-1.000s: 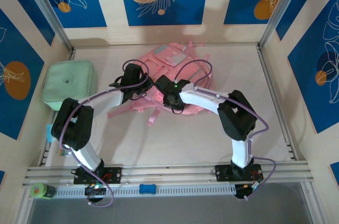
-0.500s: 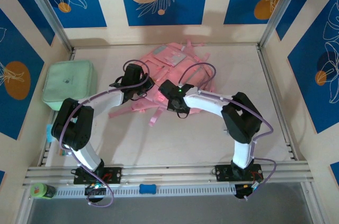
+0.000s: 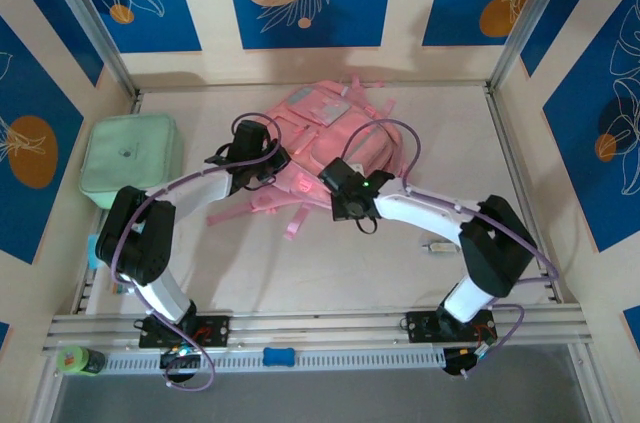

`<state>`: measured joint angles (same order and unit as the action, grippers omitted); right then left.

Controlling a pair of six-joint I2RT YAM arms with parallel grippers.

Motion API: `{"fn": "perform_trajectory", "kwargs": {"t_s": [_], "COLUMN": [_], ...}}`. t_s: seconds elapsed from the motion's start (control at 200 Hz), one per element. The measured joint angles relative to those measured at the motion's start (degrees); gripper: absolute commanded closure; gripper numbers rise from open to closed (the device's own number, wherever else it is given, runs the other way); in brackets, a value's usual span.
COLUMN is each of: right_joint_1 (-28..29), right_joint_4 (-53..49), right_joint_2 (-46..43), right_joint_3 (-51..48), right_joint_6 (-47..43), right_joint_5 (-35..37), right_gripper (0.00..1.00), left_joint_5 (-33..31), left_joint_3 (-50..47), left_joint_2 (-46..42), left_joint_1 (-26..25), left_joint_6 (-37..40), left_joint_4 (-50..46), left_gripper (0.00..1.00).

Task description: Pack books, pencil case, and school supplies into a backpack

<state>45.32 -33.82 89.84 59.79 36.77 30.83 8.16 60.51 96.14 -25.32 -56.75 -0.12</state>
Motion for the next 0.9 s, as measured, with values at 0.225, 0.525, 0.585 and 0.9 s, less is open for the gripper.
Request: {"fn": "perform_trajectory", "kwargs": {"t_s": [0.225,0.525,0.585,0.9], "right_joint_1": [-1.1,-1.4,-2.5,-4.6], "right_joint_4": [2.2,5.3,5.7,7.5], "right_joint_2": [-6.6,-6.8,-6.8,-6.1], "right_joint_3": [-5.3,-5.3,-5.3,-6.0], "right_joint_6": [-7.5,-10.7,-11.0,-12.4], "right_joint_5": [-0.5,-7.5,-9.0,-12.7], "right_gripper": [1.00,1.00,1.00,1.00], "left_joint_5": [1.3,1.6,1.9,-0.2], "left_joint_3": [0.9,2.4,-0.2,-9.3], "left_joint_2": [-0.3,-2.1,-4.9,-7.7], "left_joint_1": [1.2,2.8,2.1,-12.9], "left_joint_6": [2.1,6.1,5.4,-9.7], "left_joint_4": [-2.9,-5.2,-4.9,4.1], "left_gripper": [1.00,0.56,0.52,0.48]}}
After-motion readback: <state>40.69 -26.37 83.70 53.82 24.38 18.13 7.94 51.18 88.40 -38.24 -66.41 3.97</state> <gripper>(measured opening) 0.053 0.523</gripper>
